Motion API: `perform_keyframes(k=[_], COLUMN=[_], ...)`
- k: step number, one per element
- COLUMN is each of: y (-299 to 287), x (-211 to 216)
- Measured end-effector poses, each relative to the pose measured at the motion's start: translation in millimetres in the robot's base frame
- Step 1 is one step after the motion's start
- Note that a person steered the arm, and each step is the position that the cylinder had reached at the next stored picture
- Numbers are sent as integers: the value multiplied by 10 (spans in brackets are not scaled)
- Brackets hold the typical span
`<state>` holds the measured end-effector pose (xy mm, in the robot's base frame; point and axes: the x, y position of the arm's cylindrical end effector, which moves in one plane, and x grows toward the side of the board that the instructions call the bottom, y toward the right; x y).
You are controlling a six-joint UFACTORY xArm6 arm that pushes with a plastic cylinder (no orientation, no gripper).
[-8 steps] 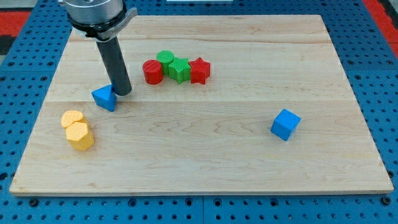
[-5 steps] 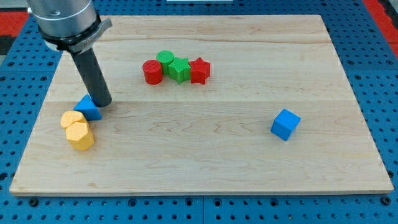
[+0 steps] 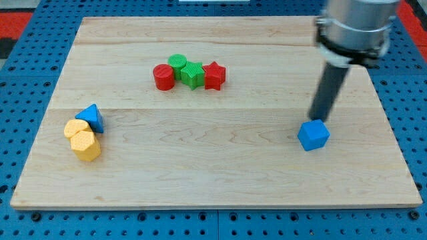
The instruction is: Move the blue cube towards the yellow hexagon
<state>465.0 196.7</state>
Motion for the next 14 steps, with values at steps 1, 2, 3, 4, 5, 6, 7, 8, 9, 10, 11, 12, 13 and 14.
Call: perform_keyframes(k=[1, 2, 3, 4, 5, 6, 7, 8, 9, 10, 11, 12, 13, 14], y=[351, 329, -21, -380, -640, -593, -249, -467, -859, -1167, -1483, -1753, -2063, -2405], x=[148, 419, 550, 547, 529, 492, 346, 254, 305, 316, 316, 316, 316, 316])
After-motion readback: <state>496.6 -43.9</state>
